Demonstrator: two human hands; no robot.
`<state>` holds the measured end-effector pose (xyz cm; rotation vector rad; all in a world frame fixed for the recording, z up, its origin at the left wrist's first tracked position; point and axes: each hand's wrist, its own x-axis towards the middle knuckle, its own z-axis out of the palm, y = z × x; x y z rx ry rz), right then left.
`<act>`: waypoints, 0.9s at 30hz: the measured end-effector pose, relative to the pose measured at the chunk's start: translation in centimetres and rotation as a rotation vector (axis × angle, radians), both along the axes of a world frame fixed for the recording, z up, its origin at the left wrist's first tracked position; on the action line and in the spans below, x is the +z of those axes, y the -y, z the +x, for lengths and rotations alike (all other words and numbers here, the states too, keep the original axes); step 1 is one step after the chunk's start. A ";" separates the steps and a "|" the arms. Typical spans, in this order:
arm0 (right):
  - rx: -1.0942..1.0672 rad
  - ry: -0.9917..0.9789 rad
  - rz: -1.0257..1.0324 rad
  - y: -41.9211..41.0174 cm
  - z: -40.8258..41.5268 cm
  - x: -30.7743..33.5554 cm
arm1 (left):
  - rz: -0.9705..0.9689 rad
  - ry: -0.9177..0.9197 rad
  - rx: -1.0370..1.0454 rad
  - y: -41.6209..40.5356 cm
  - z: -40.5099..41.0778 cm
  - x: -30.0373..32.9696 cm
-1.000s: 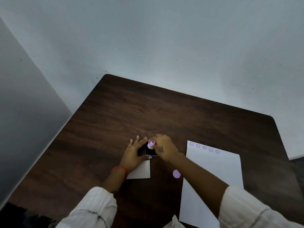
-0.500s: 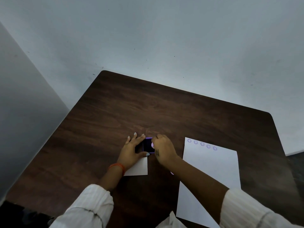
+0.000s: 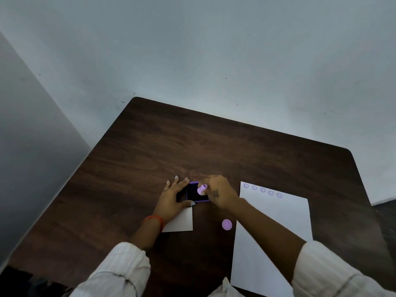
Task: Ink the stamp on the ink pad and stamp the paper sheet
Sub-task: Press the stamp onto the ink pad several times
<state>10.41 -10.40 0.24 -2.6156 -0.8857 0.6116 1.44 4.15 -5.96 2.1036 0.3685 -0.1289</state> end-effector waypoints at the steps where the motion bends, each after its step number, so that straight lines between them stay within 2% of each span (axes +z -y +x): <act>1: 0.000 -0.015 -0.028 0.3 0.3 0.2 | -0.004 -0.004 -0.003 0.0 0.0 -0.1; 7: 0.218 0.171 -0.080 2.0 -1.5 -1.1 | -0.002 -0.011 -0.003 0.1 0.0 0.0; 13: 0.030 0.190 -0.026 1.0 -2.5 -1.7 | 0.004 -0.026 0.011 0.1 0.0 -0.1; 19: 0.386 0.199 -0.065 2.4 0.0 -1.5 | -0.006 0.002 0.003 0.0 0.0 -0.2; 24: 0.148 0.188 0.095 2.2 -1.6 -2.1 | -0.004 -0.017 0.007 0.0 0.0 -0.4; 27: -0.019 0.019 0.106 1.7 -0.3 -0.7 | -0.003 -0.012 0.001 0.0 0.0 -0.3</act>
